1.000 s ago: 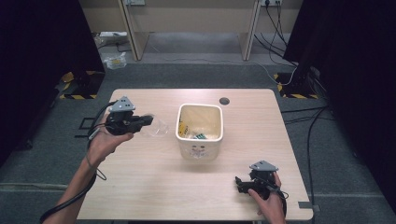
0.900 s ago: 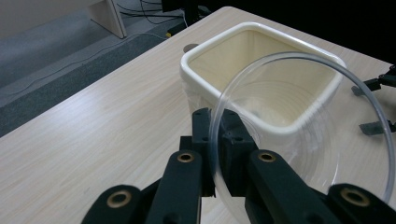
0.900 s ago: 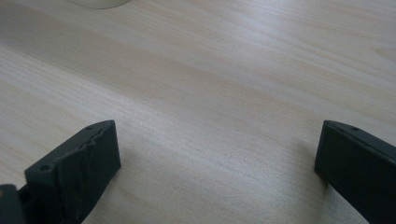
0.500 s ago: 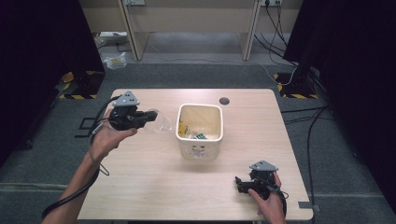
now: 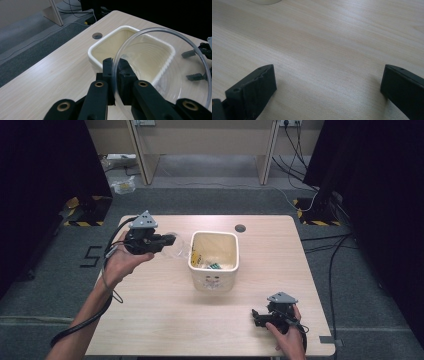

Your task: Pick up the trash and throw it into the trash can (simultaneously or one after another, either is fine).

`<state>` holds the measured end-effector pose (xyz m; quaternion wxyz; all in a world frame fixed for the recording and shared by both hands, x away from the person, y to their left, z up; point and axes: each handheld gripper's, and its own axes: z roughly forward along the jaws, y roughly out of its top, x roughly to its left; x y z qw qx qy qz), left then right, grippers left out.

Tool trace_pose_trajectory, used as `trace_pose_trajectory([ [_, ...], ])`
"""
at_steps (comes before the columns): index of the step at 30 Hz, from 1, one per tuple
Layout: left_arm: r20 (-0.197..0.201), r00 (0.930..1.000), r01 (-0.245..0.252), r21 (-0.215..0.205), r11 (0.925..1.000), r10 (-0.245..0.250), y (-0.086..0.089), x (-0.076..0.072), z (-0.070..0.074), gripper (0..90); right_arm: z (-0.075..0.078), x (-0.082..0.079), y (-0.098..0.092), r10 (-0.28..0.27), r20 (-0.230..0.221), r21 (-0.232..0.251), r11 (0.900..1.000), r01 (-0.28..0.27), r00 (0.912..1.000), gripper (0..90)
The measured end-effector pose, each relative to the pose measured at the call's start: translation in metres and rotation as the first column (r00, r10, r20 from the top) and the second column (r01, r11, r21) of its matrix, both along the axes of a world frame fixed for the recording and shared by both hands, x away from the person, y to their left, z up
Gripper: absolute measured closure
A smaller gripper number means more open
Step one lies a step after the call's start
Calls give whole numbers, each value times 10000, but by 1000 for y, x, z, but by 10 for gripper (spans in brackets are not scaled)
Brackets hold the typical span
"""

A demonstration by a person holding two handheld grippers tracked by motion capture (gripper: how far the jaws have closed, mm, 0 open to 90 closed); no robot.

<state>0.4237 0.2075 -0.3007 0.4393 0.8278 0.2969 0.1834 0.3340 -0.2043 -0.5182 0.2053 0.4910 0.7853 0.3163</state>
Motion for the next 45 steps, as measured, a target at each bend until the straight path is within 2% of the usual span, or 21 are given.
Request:
trace_pose_trajectory([
  [12,-14,9999,164,-103,9998,-164,-18,7,-1,857,0,0,0,-19,-16,16,10000,19,10000,4],
  [23,-199,9990,394,-184,9991,-397,-41,19,-7,856,0,0,0,1,0,1,10000,-1,10000,4],
  [33,-290,9989,379,80,9992,-377,-61,29,-14,856,0,0,0,-8,-14,29,10000,8,10000,4],
  [45,-576,9965,630,304,9975,-612,-83,37,-28,853,0,0,0,-25,-26,45,10000,25,10000,4],
])
